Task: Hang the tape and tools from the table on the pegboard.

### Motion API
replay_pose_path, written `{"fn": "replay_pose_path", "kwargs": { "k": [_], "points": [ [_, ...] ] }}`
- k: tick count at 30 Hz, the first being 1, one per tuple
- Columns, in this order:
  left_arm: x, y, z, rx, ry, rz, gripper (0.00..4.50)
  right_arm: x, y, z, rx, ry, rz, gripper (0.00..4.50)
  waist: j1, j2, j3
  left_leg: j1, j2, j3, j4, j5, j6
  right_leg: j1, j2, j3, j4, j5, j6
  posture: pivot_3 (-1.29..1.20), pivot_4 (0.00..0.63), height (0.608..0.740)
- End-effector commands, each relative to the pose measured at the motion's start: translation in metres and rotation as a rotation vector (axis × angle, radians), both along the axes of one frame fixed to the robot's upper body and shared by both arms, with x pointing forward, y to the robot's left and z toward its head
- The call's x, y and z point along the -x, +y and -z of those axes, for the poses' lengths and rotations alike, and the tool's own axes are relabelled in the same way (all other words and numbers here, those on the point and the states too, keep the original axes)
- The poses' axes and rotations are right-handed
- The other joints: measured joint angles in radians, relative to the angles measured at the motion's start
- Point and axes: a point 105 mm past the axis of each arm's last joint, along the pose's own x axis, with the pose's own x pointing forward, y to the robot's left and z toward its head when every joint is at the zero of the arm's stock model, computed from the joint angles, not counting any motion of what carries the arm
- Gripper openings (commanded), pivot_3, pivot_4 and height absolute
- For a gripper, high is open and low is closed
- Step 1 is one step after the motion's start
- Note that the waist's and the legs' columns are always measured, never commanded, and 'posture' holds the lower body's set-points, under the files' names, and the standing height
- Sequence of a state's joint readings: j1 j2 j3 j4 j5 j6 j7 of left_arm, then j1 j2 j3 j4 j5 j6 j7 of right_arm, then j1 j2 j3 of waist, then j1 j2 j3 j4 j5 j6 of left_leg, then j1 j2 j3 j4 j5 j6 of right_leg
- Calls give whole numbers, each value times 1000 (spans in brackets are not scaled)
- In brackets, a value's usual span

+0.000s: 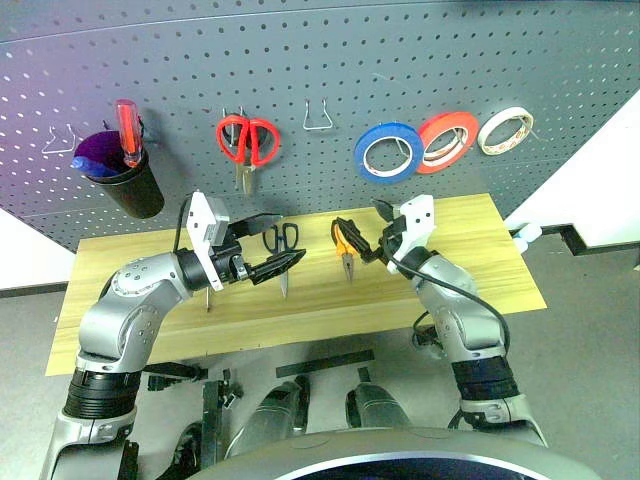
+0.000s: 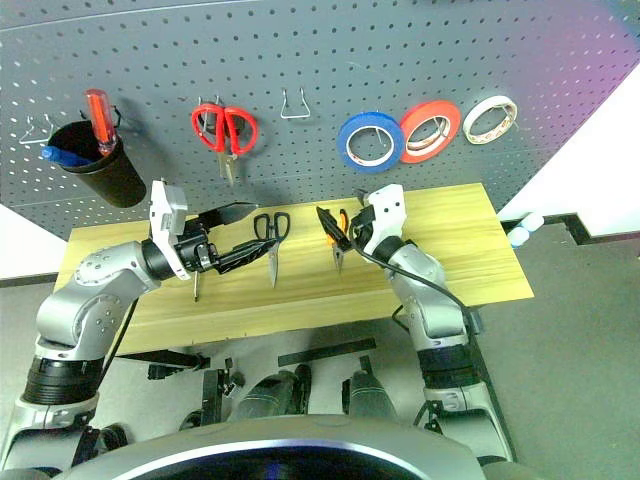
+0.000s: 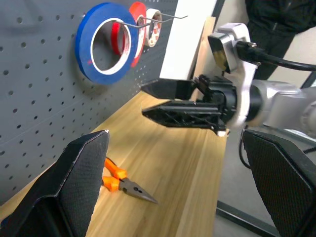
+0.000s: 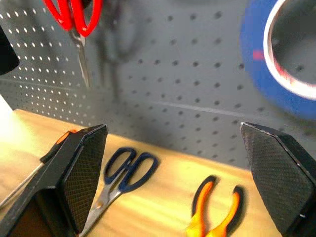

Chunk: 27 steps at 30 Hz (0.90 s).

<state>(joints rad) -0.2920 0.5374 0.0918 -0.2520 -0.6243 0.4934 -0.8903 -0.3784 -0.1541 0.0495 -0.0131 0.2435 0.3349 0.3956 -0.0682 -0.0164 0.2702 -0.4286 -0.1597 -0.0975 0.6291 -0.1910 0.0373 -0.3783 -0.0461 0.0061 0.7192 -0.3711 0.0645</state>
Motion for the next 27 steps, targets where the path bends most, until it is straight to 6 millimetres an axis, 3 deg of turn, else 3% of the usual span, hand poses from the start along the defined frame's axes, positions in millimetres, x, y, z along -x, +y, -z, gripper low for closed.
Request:
{"fn": "replay_pose_path", "kwargs": {
  "k": [1, 14, 27],
  "points": [
    [4, 3, -9, 7, -40, 4, 4500, -3, 4, -2, 10, 32, 38, 4486, 0, 0, 0, 0, 0, 0, 0, 0, 0, 0, 0, 0, 0, 0, 0, -68, 256, 740],
    [8, 17, -8, -10, -34, -58, 4500, -27, 12, 25, 72, 203, 96, 4486, 0, 0, 4, 0, 0, 0, -2, -4, 7, 0, 0, 0, -2, 0, 0, -15, 308, 740],
    [13, 22, -8, -7, -28, -111, 4500, -47, 17, 35, 108, 253, 133, 4486, 8, 1, 8, 0, 0, 0, -3, -6, 9, 0, 0, 1, -3, 0, 0, 29, 335, 740]
  ]
}}
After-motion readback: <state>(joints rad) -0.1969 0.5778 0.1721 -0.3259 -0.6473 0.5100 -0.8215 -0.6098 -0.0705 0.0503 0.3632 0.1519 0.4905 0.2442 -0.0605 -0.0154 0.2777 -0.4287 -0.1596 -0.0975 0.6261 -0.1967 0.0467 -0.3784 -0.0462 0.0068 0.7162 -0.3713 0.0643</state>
